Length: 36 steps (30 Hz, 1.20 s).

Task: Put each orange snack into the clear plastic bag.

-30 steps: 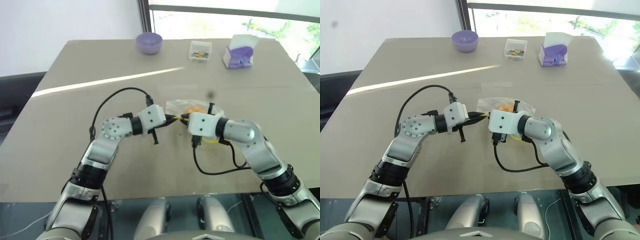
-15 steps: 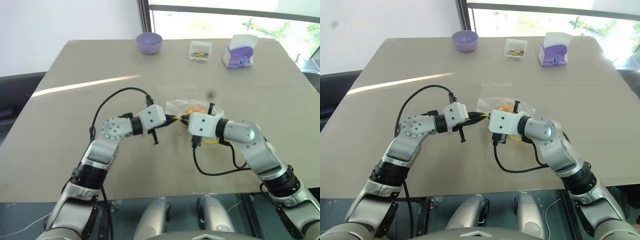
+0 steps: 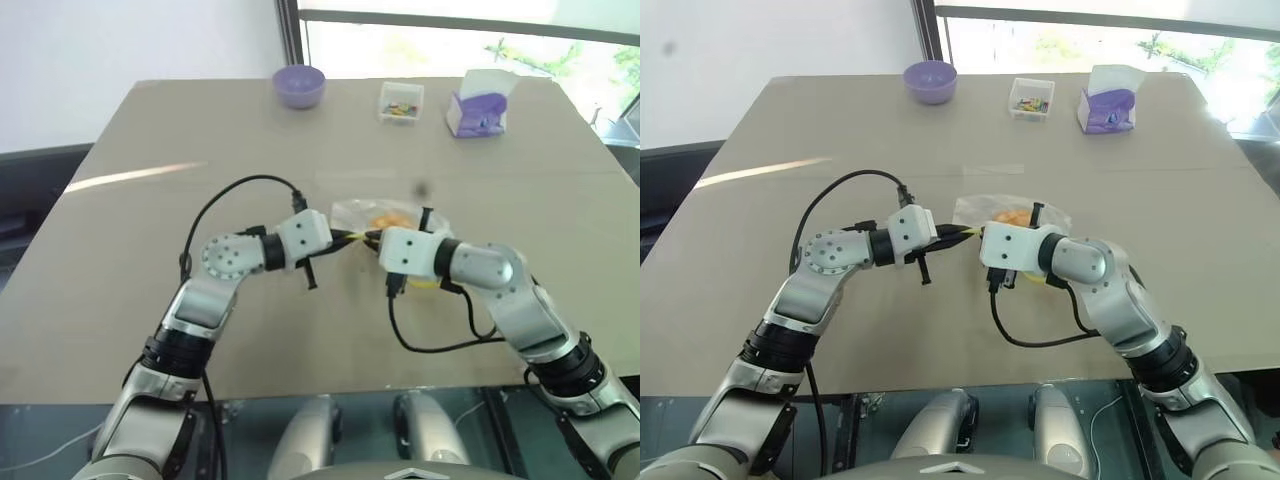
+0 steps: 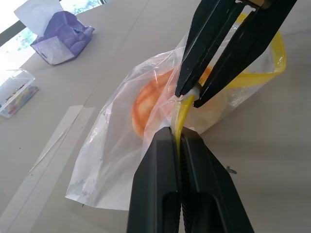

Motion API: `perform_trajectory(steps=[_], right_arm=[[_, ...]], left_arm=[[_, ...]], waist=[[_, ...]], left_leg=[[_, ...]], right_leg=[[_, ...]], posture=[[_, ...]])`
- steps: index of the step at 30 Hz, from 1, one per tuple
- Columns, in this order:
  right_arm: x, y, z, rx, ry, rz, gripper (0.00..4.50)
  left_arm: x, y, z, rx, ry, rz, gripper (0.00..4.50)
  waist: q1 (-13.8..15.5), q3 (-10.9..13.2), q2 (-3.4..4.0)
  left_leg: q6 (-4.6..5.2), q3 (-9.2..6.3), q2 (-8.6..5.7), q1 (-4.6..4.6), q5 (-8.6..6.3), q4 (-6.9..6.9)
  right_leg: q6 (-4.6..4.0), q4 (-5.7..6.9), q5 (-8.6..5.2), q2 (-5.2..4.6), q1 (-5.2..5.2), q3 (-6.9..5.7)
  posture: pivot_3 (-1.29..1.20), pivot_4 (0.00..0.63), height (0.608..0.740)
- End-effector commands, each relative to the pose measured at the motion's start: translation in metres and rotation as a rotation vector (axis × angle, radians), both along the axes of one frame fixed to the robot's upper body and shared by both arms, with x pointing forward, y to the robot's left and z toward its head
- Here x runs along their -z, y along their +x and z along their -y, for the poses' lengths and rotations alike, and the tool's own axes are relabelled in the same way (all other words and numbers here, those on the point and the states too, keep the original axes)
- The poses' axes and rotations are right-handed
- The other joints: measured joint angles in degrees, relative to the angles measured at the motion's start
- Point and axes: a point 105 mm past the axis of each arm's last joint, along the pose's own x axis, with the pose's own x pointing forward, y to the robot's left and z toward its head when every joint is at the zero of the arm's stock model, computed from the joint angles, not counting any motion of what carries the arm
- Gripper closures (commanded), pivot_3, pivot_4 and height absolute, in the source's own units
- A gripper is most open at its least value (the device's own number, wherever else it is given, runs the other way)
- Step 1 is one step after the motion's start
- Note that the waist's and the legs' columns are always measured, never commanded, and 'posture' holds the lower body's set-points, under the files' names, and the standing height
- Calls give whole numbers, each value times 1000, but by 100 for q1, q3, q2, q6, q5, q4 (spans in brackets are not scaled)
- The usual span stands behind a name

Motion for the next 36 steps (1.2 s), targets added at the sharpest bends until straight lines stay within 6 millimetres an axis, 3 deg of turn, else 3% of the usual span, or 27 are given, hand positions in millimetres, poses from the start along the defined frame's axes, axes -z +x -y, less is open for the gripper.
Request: perform_trajectory(steps=[1,11,17,24,36], right_arm=[[0,12,29,115,-38,28,4291],[8,13,52,173,-88,18,4291],[12,7,78,223,-133,4,4291],[16,5,96,264,-163,-4,4291],[20,6,104,287,-165,-17,4291]], left_arm=[[-17,3,-14,-27,-18,68,4500],[-12,6,-27,-52,-1,71,4500],[-12,5,-30,-60,-4,72,4500],[-11,4,-30,-61,-10,68,4500],[-12,6,-30,-68,-18,71,4500]], waist=[[1,0,0],[2,0,0],[9,0,0],[-2,0,0],[6,0,0]], left_leg=[[0,0,0,0,0,0],[0,1,0,0,0,0],[1,1,0,0,0,0],[1,4,1,1,0,0],[1,5,1,1,0,1]], right_leg=[[0,0,0,0,0,0],[0,0,0,-1,0,1],[0,0,0,-1,0,1],[0,2,0,-1,0,2],[0,2,0,-2,1,3]], posture=[[0,150,740],[0,150,740],[0,150,740],[0,150,740],[0,150,740]])
